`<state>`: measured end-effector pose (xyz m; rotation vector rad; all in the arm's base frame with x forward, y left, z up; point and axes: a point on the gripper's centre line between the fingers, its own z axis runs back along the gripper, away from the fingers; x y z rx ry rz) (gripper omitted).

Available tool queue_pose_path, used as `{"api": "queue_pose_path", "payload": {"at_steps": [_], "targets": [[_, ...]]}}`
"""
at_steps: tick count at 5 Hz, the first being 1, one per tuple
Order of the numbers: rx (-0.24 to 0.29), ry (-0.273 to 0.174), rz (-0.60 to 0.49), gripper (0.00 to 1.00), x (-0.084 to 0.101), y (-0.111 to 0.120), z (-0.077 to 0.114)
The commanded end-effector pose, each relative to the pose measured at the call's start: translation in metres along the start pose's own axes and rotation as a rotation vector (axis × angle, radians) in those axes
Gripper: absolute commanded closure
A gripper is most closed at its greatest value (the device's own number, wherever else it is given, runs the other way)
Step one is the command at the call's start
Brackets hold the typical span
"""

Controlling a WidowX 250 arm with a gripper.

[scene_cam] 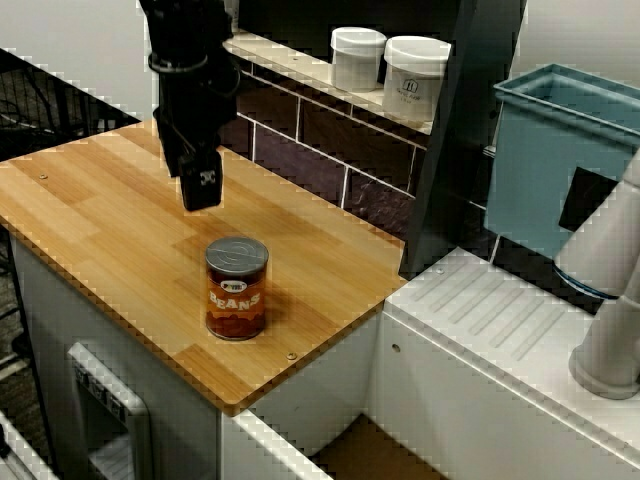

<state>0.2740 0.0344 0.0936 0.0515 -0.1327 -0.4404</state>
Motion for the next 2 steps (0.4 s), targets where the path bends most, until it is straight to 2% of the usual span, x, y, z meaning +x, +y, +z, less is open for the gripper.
{"api": "queue_pose_path", "payload": {"at_steps": [1, 2], "targets": [[-0.084, -0.046, -0.216, 0.00, 0.010, -0.029, 0.025], [-0.072, -0.060, -0.222, 0.00, 0.020, -0.052, 0.021]]}}
